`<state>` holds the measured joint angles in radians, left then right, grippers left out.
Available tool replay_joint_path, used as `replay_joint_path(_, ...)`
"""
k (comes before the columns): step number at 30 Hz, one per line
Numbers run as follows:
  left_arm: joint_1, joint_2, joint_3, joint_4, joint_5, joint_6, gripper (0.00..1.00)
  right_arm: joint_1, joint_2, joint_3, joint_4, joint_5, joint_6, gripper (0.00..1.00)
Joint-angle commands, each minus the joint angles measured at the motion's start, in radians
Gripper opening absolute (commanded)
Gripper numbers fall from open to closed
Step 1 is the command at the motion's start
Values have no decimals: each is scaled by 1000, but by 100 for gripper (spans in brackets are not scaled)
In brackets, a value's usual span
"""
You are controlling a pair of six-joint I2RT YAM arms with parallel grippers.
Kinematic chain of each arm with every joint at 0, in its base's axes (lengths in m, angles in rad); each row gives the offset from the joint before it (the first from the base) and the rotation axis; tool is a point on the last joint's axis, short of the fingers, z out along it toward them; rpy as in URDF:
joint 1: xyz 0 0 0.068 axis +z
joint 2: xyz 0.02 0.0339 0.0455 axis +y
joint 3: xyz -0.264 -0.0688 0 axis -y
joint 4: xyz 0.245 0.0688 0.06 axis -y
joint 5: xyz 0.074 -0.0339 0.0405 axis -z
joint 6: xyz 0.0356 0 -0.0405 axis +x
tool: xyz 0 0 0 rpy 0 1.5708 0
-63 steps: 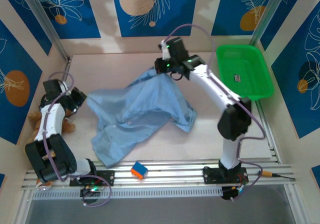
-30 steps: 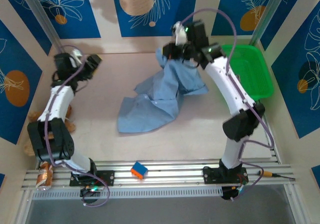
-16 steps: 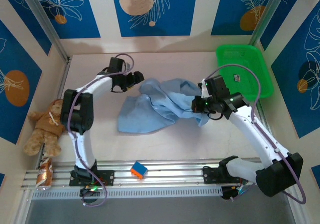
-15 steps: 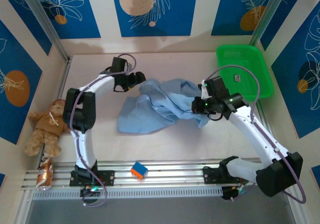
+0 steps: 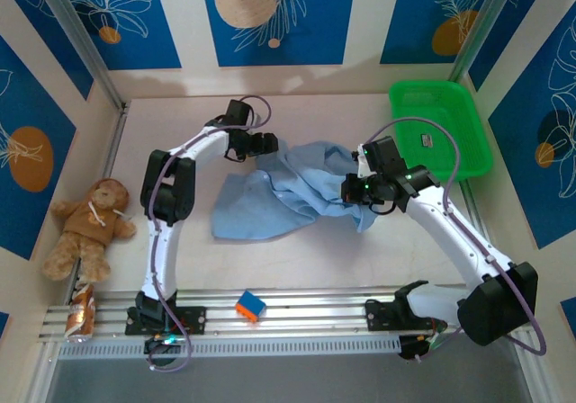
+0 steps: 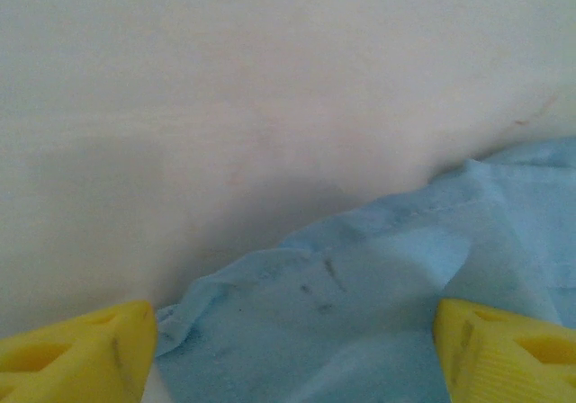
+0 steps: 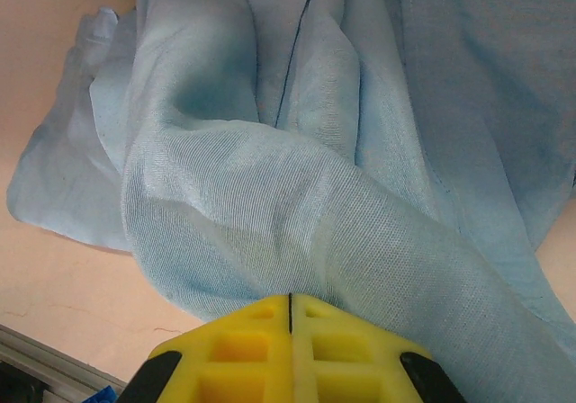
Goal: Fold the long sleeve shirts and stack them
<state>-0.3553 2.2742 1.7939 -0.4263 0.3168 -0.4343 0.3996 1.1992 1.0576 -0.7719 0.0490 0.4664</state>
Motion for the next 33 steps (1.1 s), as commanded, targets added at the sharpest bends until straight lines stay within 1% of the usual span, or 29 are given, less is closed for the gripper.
replay_joint_path(1,-14,39,35,18,132,61,78,-2,13,-7,1,-14,-1,0)
replay_joint_path(3,-19,45,22,43,197,63,73,-7,23,-3,7,-16,0,0)
replay_joint_path(4,-23,47,17,54,231,62,68,-8,29,0,10,-18,0,0)
replay_joint_path(5,-24,53,12,64,268,59,59,-8,35,7,11,-21,0,0)
replay_joint_path(7,-31,52,-4,98,320,45,35,-7,47,24,13,-21,2,0)
replay_joint_path(9,-27,31,-44,157,355,10,3,-2,53,36,19,-19,7,0)
replay_joint_path(10,-23,11,-66,194,353,-12,0,-1,53,40,21,-21,10,0)
replay_joint_path(12,-3,-55,-149,302,337,-70,0,1,55,50,26,-21,12,0)
replay_joint_path(15,44,-159,-228,433,303,-161,0,1,72,84,25,-11,9,0)
replay_joint_path(21,109,-367,-291,552,221,-196,0,-2,145,203,44,9,-18,0)
replay_joint_path(24,140,-425,-291,577,215,-208,0,-8,186,272,61,-8,-34,0)
replay_joint_path(26,148,-414,-246,541,267,-203,0,-11,212,316,52,-18,-48,0)
replay_joint_path(28,139,-379,-194,460,313,-164,0,-9,219,334,37,-9,-48,0)
replay_joint_path(29,128,-369,-191,426,314,-137,20,-10,218,329,26,10,-40,0)
replay_joint_path(30,111,-361,-192,390,296,-104,36,-11,211,317,14,29,-31,0)
replay_joint_path(32,64,-334,-168,299,248,-37,56,-11,188,276,4,50,-8,0)
replay_joint_path(33,38,-303,-138,238,219,-5,64,-11,172,243,10,50,3,0)
